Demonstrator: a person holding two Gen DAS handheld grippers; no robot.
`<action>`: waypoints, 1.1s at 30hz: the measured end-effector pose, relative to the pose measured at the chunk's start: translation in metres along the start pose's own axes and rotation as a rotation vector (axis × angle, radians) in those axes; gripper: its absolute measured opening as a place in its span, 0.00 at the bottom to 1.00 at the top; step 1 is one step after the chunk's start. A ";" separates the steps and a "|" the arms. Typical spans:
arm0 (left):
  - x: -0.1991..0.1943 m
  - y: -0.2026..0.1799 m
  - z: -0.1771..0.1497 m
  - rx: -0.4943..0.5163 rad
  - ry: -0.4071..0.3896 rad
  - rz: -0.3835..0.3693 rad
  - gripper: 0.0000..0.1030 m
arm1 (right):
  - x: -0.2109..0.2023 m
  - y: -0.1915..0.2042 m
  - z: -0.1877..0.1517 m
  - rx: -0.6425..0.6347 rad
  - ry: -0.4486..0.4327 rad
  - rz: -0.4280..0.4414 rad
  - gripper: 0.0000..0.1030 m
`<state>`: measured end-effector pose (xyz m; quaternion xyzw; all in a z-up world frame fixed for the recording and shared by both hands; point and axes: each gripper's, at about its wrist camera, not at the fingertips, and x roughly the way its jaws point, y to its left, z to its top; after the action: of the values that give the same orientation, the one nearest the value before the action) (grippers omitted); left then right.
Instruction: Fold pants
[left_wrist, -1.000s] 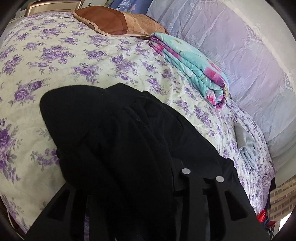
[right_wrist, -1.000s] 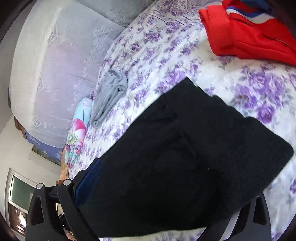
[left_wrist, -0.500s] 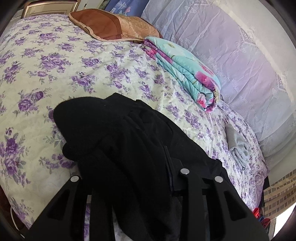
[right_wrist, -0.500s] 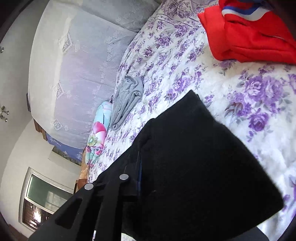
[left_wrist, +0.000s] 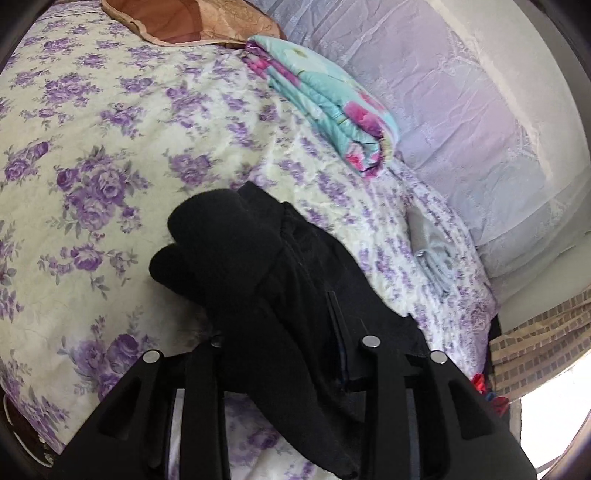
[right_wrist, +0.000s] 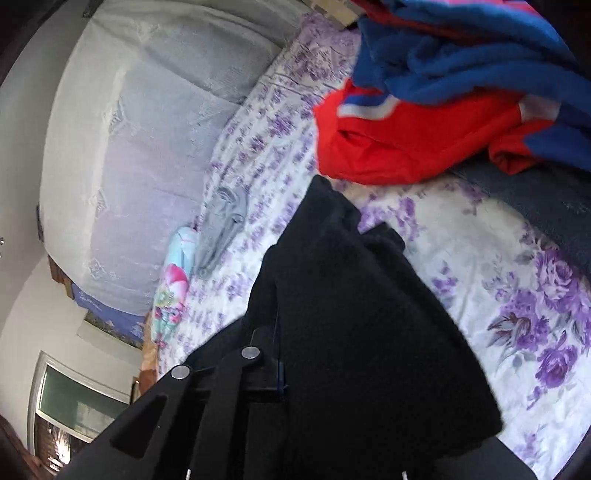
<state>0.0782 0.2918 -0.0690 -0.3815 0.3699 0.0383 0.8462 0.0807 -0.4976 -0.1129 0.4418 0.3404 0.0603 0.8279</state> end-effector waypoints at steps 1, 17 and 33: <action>0.007 0.008 -0.003 -0.022 0.021 0.012 0.33 | 0.006 -0.010 -0.004 0.040 0.019 -0.039 0.31; -0.067 0.011 -0.032 0.006 -0.074 0.010 0.56 | -0.085 -0.014 -0.047 0.006 -0.057 0.008 0.66; -0.039 -0.008 -0.048 0.059 -0.017 0.015 0.13 | -0.082 0.009 -0.061 -0.054 -0.009 0.078 0.60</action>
<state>0.0244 0.2627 -0.0597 -0.3529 0.3665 0.0371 0.8601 -0.0172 -0.4829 -0.0871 0.4323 0.3175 0.0997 0.8381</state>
